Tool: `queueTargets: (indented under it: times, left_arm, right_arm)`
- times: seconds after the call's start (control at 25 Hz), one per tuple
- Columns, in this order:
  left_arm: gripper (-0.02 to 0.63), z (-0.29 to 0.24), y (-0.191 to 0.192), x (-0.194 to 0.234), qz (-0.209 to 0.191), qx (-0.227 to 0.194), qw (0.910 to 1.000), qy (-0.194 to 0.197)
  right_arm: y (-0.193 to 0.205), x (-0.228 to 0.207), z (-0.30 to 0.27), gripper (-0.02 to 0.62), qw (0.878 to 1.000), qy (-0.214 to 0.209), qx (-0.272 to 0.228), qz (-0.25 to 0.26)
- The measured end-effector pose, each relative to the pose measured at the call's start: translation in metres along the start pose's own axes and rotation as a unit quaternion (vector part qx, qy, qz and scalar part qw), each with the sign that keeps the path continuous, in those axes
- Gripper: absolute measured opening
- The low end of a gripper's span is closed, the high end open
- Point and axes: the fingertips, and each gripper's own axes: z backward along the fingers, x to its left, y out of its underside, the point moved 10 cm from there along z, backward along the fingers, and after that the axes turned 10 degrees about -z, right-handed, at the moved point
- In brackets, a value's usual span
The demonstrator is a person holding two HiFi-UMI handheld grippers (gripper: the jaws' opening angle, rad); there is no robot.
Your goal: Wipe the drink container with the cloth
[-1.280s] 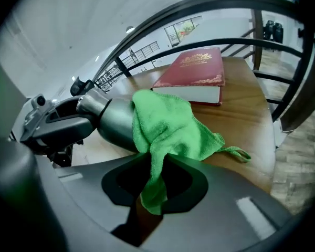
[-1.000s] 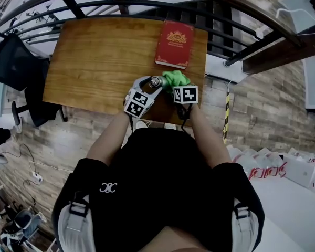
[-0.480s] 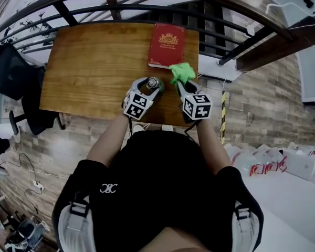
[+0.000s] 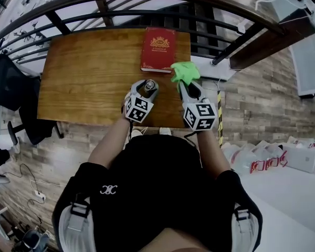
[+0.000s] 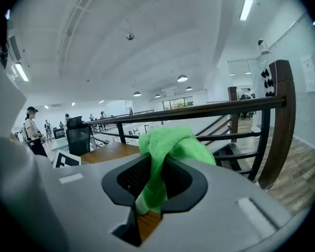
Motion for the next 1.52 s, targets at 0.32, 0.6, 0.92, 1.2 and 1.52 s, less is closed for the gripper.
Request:
queueTargets:
  times: [0.32, 0.6, 0.92, 1.2, 1.52]
  left_arm:
    - [0.296, -0.004, -0.005, -0.005, -0.001, -0.004, 0.9999, -0.016]
    - [0.296, 0.012, -0.016, -0.005, 0.013, -0.051, 0.9981, -0.034]
    - [0.184, 0.055, -0.060, 0.018, 0.028, -0.151, 0.9818, -0.112]
    - [0.076, 0.119, -0.091, 0.041, 0.057, -0.175, 0.9600, -0.211]
    - [0.054, 0.183, -0.093, 0.062, 0.108, -0.142, 0.9372, -0.300]
  right_arm:
    - [-0.010, 0.004, 0.010, 0.060, 1.000, -0.006, -0.009, -0.006]
    - [-0.020, 0.007, 0.011, 0.060, 1.000, -0.017, -0.017, -0.001]
    - [-0.034, 0.021, 0.002, 0.060, 0.998, -0.038, -0.053, 0.010]
    - [-0.053, 0.040, 0.001, 0.060, 0.992, -0.040, -0.114, 0.035]
    - [-0.071, 0.046, -0.001, 0.058, 0.986, 0.001, -0.157, 0.056]
